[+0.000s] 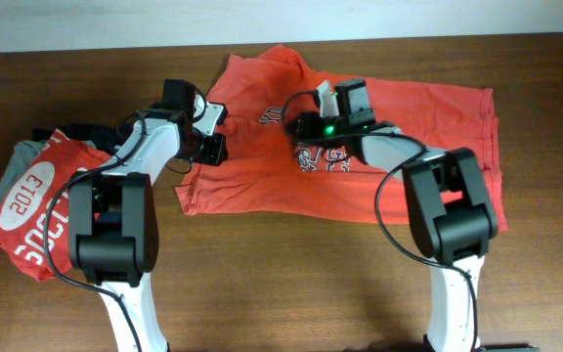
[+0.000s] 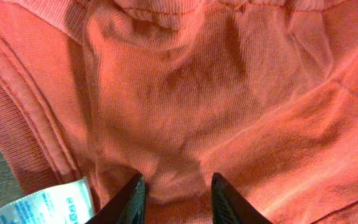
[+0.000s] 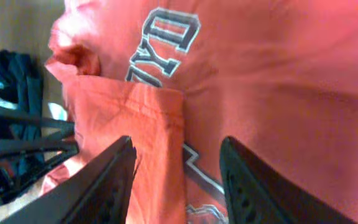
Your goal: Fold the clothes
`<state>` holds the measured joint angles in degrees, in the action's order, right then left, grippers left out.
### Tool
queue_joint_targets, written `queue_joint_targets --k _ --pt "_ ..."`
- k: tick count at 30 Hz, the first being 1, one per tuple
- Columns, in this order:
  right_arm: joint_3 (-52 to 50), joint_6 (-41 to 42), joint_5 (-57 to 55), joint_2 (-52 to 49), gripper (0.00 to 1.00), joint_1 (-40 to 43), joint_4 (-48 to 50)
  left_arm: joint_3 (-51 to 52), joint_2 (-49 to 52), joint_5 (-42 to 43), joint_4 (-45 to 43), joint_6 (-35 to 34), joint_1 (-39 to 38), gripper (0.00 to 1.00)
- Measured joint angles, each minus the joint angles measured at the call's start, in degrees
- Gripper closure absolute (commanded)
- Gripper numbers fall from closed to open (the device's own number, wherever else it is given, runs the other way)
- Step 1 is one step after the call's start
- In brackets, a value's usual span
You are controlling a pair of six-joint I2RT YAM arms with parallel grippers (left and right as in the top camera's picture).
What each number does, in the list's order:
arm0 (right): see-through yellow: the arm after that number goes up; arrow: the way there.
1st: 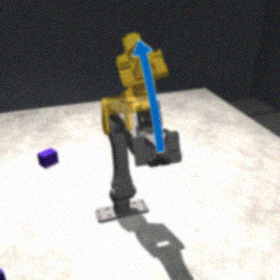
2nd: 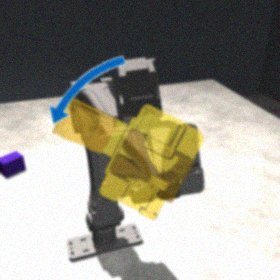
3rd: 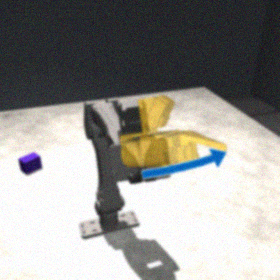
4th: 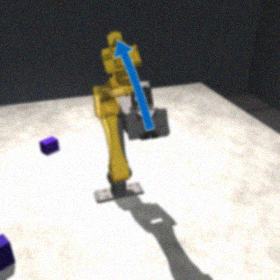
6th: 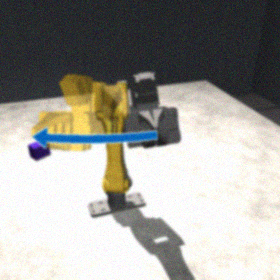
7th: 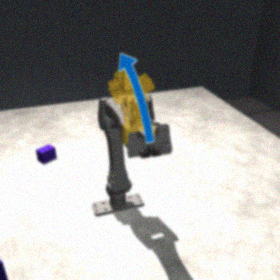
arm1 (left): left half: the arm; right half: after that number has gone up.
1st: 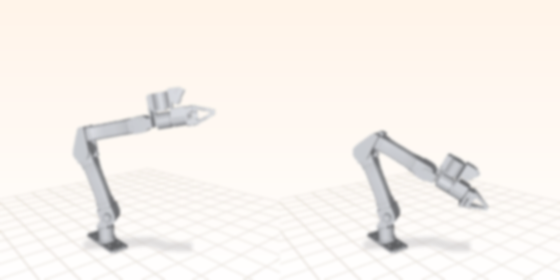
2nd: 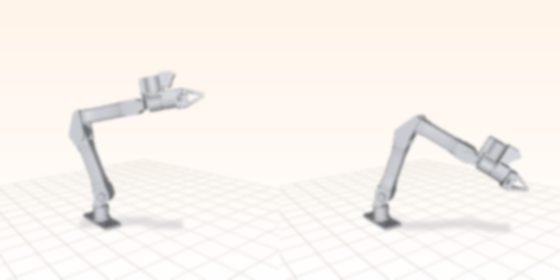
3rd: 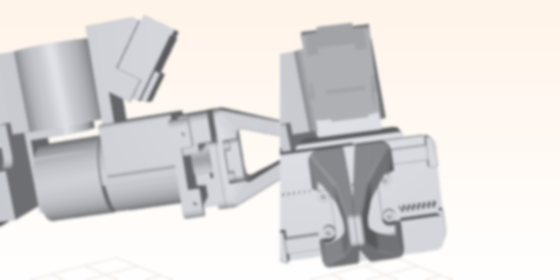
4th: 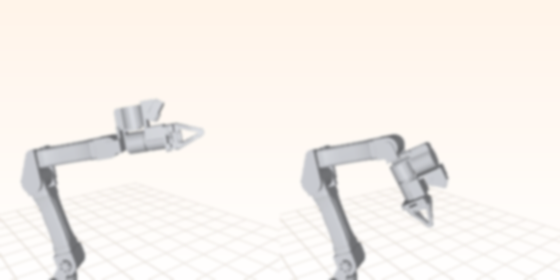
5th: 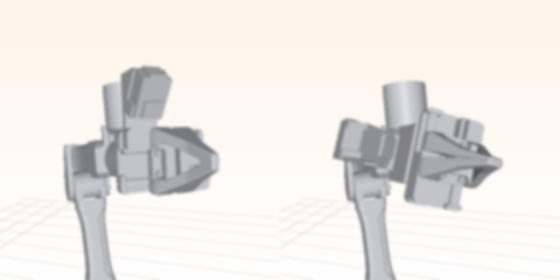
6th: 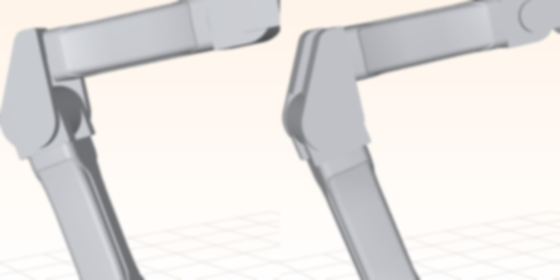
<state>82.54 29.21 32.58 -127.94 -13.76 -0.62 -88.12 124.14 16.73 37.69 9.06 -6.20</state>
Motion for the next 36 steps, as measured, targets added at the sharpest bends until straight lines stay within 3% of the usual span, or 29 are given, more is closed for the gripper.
queue_joint_targets --k 5,8,13,15,18,19,21,23,26,29,32,36 --pt "0.00 -3.34 -0.09 8.00 0.51 5.77 -8.81 -4.33 0.07 -0.20 8.68 0.00 0.00 0.64" --pt "0.17 -6.86 -0.59 15.43 0.51 10.71 -16.74 -10.38 0.04 -0.26 14.75 0.07 0.00 0.58" --pt "0.50 -11.19 -3.58 27.21 0.50 19.47 -30.40 -23.47 -0.42 -0.24 20.72 0.57 0.00 0.31" --pt "0.63 -12.04 -4.48 31.10 0.38 23.39 -35.50 -28.13 -1.14 -0.09 21.70 0.50 0.00 0.24" --pt "0.66 -14.36 -5.22 35.12 0.13 28.57 -41.68 -33.31 -2.58 0.02 22.14 0.37 0.00 0.24" --pt "0.66 -14.93 -5.40 36.02 0.14 29.92 -43.17 -34.42 -3.26 0.04 22.14 0.37 0.00 0.25" --pt "0.66 -17.16 -5.68 37.38 0.29 32.59 -46.05 -35.36 -4.48 0.11 23.26 0.20 0.00 0.34" --pt "0.68 -18.27 -5.86 37.90 0.34 34.60 -49.24 -35.69 -5.16 0.44 27.41 -0.48 0.00 0.44" --pt "0.66 -18.67 -6.45 37.88 0.30 37.31 -57.92 -35.63 -5.18 0.63 35.63 -1.07 -0.02 0.44" --pt "0.66 -18.23 -10.05 37.90 0.23 39.01 -64.26 -35.56 -5.09 0.28 43.01 -1.75 -0.02 0.29" --pt "0.66 -16.13 -14.88 37.88 0.14 39.93 -68.57 -34.49 -5.09 -1.03 49.00 -5.44 -0.02 0.29" --pt "0.61 -14.78 -18.69 37.88 0.07 41.22 -71.41 -28.55 -5.09 -3.74 49.94 -12.17 0.28 0.29"
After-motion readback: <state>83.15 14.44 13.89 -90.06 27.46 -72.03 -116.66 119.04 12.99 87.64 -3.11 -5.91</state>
